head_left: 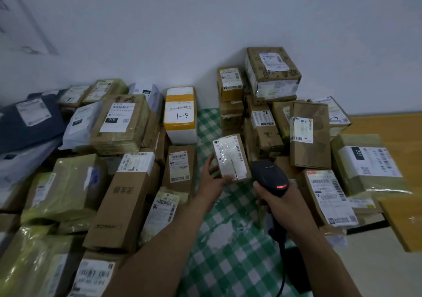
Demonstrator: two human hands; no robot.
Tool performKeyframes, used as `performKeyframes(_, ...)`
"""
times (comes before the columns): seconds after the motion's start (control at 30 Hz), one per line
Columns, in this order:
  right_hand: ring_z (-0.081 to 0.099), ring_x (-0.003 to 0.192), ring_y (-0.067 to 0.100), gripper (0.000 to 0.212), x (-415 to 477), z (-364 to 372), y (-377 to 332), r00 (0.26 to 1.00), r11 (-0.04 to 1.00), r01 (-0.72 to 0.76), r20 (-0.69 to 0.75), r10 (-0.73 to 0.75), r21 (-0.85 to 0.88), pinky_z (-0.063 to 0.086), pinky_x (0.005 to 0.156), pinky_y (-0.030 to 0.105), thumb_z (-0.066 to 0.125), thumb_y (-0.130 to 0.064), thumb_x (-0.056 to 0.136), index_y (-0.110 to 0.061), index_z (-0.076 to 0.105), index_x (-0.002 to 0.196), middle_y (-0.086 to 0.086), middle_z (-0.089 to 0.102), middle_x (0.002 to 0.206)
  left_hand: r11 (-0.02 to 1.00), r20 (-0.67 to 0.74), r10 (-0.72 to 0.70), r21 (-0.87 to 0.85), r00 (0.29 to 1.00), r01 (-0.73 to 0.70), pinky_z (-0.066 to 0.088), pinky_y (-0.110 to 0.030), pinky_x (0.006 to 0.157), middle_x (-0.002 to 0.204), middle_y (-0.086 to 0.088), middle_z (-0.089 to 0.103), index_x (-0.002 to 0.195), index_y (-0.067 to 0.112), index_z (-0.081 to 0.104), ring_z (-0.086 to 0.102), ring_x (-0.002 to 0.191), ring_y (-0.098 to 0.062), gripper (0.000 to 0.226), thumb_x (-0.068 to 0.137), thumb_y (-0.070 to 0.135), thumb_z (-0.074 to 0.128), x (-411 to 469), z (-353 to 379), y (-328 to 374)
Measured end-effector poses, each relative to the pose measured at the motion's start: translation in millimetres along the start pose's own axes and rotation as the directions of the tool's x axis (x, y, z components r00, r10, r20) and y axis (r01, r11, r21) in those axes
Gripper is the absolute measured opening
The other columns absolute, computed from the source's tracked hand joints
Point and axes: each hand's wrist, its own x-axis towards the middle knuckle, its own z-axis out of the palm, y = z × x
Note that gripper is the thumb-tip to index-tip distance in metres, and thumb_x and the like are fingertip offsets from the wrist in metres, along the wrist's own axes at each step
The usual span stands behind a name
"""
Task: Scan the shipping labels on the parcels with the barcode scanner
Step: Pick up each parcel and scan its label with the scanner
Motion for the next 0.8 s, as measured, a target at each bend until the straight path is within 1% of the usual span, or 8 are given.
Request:
performKeyframes(0.1, 0.070, 0.096, 0.021, 0.042, -10, 2, -7, 0.999, 0.999, 0.029, -0.031, -0.029, 0.015, 0.052, 0.078, 0.035, 0.083, -0.046, 0.082, -0.030, 0.069, 0.118, 0.000, 0.073, 0.099, 0.994, -0.017, 0.079, 0.073, 0.997, -0.078, 0.060, -0.020, 0.075, 0.132, 0.004, 0.058, 0.155, 0.043, 0.031, 0.058, 0.110, 0.000, 0.105, 0.077, 0.003, 0.088, -45, 0, 4)
performKeyframes(0.2, 0.070, 0.104, 0.015, 0.048, -21, 8, -8, 0.997, 0.997, 0.080, -0.023, -0.079, 0.022, 0.055, 0.085, 0.036, 0.082, -0.049, 0.082, -0.033, 0.067, 0.124, -0.006, 0.073, 0.109, 0.994, -0.014, 0.084, 0.072, 0.996, -0.083, 0.062, -0.034, 0.087, 0.134, 0.002, 0.059, 0.156, 0.050, 0.026, 0.066, 0.115, -0.013, 0.111, 0.076, 0.008, 0.091, -83, -3, -5)
performKeyframes(0.3, 0.066, 0.104, 0.004, 0.040, -35, 13, -11, 0.995, 0.994, 0.096, -0.007, -0.096, 0.047, 0.052, 0.082, 0.028, 0.081, -0.035, 0.088, -0.035, 0.064, 0.124, -0.014, 0.071, 0.112, 0.995, 0.022, 0.061, 0.072, 0.998, -0.062, 0.061, -0.032, 0.083, 0.134, 0.004, 0.060, 0.156, 0.052, 0.023, 0.070, 0.114, -0.018, 0.113, 0.076, 0.009, 0.090, -109, -6, -12)
performKeyframes(0.47, 0.067, 0.103, 0.004, 0.031, -51, 12, -6, 0.995, 0.994, 0.099, 0.021, -0.100, 0.034, 0.055, 0.088, 0.036, 0.082, -0.043, 0.085, -0.049, 0.062, 0.109, -0.021, 0.070, 0.109, 0.986, 0.040, 0.085, 0.139, 0.996, -0.090, 0.061, -0.028, 0.080, 0.135, 0.009, 0.060, 0.155, 0.049, 0.034, 0.067, 0.109, -0.005, 0.098, 0.081, 0.013, 0.088, -133, -11, -9)
performKeyframes(0.53, 0.067, 0.103, 0.004, 0.031, -56, 11, -7, 0.994, 0.994, 0.101, 0.033, -0.102, 0.033, 0.056, 0.089, 0.038, 0.082, -0.045, 0.085, -0.050, 0.062, 0.109, -0.020, 0.071, 0.108, 0.974, -0.009, 0.143, 0.179, 0.990, -0.139, 0.058, -0.019, 0.075, 0.129, 0.012, 0.066, 0.154, 0.045, 0.040, 0.067, 0.104, 0.006, 0.081, 0.088, 0.022, 0.082, -137, -13, -4)
performKeyframes(0.6, 0.066, 0.103, 0.004, 0.034, -61, 10, -10, 0.991, 0.994, 0.108, 0.078, -0.110, 0.028, 0.055, 0.086, 0.033, 0.081, -0.043, 0.087, -0.047, 0.063, 0.115, -0.019, 0.071, 0.109, 0.958, -0.059, 0.200, 0.223, 0.978, -0.183, 0.057, -0.016, 0.074, 0.127, 0.015, 0.067, 0.152, 0.048, 0.041, 0.065, 0.103, 0.011, 0.076, 0.090, 0.027, 0.080, -139, -16, -1)
performKeyframes(0.7, 0.067, 0.104, 0.007, 0.047, -66, 10, -14, 0.984, 0.991, 0.132, 0.122, -0.129, -0.015, 0.055, 0.087, 0.032, 0.079, -0.043, 0.088, -0.039, 0.060, 0.131, -0.013, 0.071, 0.112, 0.930, -0.073, 0.284, 0.266, 0.956, -0.256, 0.060, -0.027, 0.086, 0.129, 0.014, 0.067, 0.152, 0.052, 0.037, 0.065, 0.115, 0.000, 0.081, 0.089, 0.029, 0.081, -136, -18, 1)
performKeyframes(0.8, 0.068, 0.106, 0.007, 0.052, -68, 9, -20, 0.980, 0.988, 0.151, 0.131, -0.147, -0.022, 0.057, 0.090, 0.035, 0.081, -0.043, 0.087, -0.039, 0.058, 0.134, -0.014, 0.071, 0.116, 0.923, -0.106, 0.334, 0.240, 0.937, -0.302, 0.061, -0.038, 0.092, 0.133, 0.009, 0.065, 0.153, 0.053, 0.033, 0.064, 0.121, -0.009, 0.083, 0.090, 0.024, 0.080, -129, -14, 4)
